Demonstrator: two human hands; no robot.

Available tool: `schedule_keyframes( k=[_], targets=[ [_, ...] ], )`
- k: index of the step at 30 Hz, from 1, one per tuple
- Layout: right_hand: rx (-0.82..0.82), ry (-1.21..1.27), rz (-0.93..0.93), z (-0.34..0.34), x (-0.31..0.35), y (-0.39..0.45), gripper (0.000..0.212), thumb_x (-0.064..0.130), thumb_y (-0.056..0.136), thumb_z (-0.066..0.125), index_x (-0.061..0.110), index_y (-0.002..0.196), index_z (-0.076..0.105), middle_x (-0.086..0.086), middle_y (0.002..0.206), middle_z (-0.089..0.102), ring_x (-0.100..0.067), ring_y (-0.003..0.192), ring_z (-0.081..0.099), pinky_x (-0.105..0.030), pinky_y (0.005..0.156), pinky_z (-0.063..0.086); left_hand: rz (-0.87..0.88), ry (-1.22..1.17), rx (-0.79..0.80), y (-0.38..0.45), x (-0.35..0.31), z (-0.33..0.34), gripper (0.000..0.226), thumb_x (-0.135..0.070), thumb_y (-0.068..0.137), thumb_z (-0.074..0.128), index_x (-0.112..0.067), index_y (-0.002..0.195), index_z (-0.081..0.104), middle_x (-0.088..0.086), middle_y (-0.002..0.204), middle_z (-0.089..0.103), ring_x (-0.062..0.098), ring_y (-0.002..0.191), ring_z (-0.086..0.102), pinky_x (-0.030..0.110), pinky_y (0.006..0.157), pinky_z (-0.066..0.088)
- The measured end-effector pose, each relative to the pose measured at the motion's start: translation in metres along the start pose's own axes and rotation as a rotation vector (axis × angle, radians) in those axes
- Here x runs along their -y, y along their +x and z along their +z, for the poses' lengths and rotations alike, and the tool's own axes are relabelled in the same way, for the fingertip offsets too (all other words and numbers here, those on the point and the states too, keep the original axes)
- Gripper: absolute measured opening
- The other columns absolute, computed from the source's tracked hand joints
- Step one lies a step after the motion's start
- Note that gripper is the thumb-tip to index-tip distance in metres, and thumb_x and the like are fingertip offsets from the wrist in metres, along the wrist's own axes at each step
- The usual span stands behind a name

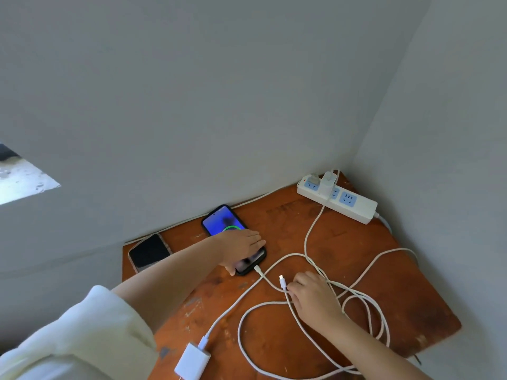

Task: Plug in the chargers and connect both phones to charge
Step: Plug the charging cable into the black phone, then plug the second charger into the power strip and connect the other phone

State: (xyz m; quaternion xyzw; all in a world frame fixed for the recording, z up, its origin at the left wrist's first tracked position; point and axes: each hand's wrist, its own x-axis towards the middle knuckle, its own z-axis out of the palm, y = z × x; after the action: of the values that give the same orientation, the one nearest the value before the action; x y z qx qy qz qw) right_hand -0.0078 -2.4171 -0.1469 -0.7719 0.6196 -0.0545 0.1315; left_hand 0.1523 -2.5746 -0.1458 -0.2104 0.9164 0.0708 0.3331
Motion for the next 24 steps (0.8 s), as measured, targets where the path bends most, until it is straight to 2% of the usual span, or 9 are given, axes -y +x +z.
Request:
schedule_keyframes(
  k=[3,6,8,13,14,17,19,21,24],
  targets=[
    [-0.066,0.029,0.003,0.007,-0.001,-0.004,0.02,0.006,0.051,0.087,0.014,0.057,0.07,0.0,0.053,0.064,-0.016,0.049,0.061,-0.027,0.045,0.052,-0.076,-0.047,-0.087,-0.019,-0.012,0.009,0.097,-0.031,0.078,0.067,-0.005,0.141,-0.003,0.014,0.154,0.002,0.025,0.141,-0.002,0.033,0.113,0.0],
    [-0.055,0.046,0.019,0.012,0.0,-0.005,0.005,0.004,0.07,0.074,0.006,0.074,0.072,-0.01,0.068,0.068,-0.027,0.064,0.063,-0.034,0.058,0.053,-0.261,-0.277,-0.278,-0.052,-0.033,0.037,0.087,-0.041,0.085,0.056,-0.01,0.142,-0.001,0.01,0.155,0.002,0.021,0.142,-0.001,0.029,0.113,0.0],
    [-0.007,0.04,0.037,0.013,0.001,-0.006,0.013,0.007,0.081,0.064,0.003,0.092,0.07,-0.013,0.084,0.069,-0.03,0.079,0.062,-0.038,0.071,0.051,-0.372,-0.41,-0.369,-0.078,-0.051,0.065,0.076,-0.044,0.089,0.045,-0.013,0.143,0.0,0.007,0.155,0.004,0.019,0.142,-0.001,0.028,0.113,0.0],
    [-0.105,-0.009,-0.044,0.012,0.015,-0.01,0.027,0.002,0.058,0.083,0.003,0.082,0.073,-0.011,0.074,0.074,-0.028,0.07,0.069,-0.039,0.062,0.057,-0.717,-0.755,-0.553,-0.138,-0.106,0.139,0.062,-0.047,0.092,0.028,-0.018,0.143,0.009,0.001,0.155,0.005,0.015,0.142,0.001,0.025,0.111,0.004],
    [-0.117,-0.013,-0.083,0.015,0.023,-0.01,0.028,0.002,0.056,0.084,0.004,0.082,0.073,-0.01,0.075,0.074,-0.027,0.072,0.07,-0.04,0.065,0.058,-0.766,-0.804,-0.564,-0.149,-0.118,0.149,0.067,-0.055,0.089,0.019,-0.016,0.143,0.009,0.001,0.154,0.003,0.015,0.141,-0.001,0.024,0.111,0.002],
    [-0.118,0.018,-0.148,0.022,0.045,-0.005,0.028,0.001,0.061,0.081,0.005,0.087,0.072,-0.011,0.082,0.074,-0.028,0.079,0.07,-0.044,0.075,0.056,-0.777,-0.887,-0.53,-0.166,-0.15,0.172,0.111,-0.083,0.059,-0.013,-0.013,0.142,0.01,-0.003,0.149,-0.004,0.012,0.138,-0.009,0.022,0.109,-0.006],
    [-0.093,0.005,-0.06,0.025,0.055,0.003,0.031,0.005,0.072,0.073,0.004,0.102,0.067,-0.015,0.099,0.071,-0.032,0.095,0.065,-0.046,0.085,0.051,-0.795,-0.911,-0.527,-0.167,-0.162,0.176,0.105,-0.085,0.062,-0.003,-0.017,0.142,0.009,-0.006,0.149,-0.003,0.007,0.133,-0.015,0.021,0.107,-0.01],
    [-0.033,-0.057,0.098,0.025,0.057,0.011,0.038,0.016,0.084,0.061,0.008,0.121,0.054,-0.013,0.12,0.061,-0.029,0.113,0.054,-0.044,0.096,0.044,-0.788,-0.909,-0.555,-0.161,-0.165,0.172,0.081,-0.067,0.081,0.029,-0.019,0.142,0.009,-0.004,0.153,0.005,0.009,0.139,-0.007,0.021,0.108,-0.006],
    [0.038,-0.156,0.241,0.023,0.054,0.017,0.035,0.019,0.089,0.054,0.012,0.122,0.051,-0.008,0.124,0.059,-0.025,0.116,0.049,-0.042,0.1,0.038,-0.776,-0.883,-0.551,-0.149,-0.161,0.164,0.071,-0.041,0.089,0.049,-0.017,0.142,0.01,0.001,0.153,0.016,0.016,0.141,0.01,0.027,0.113,0.007]
  ],
)
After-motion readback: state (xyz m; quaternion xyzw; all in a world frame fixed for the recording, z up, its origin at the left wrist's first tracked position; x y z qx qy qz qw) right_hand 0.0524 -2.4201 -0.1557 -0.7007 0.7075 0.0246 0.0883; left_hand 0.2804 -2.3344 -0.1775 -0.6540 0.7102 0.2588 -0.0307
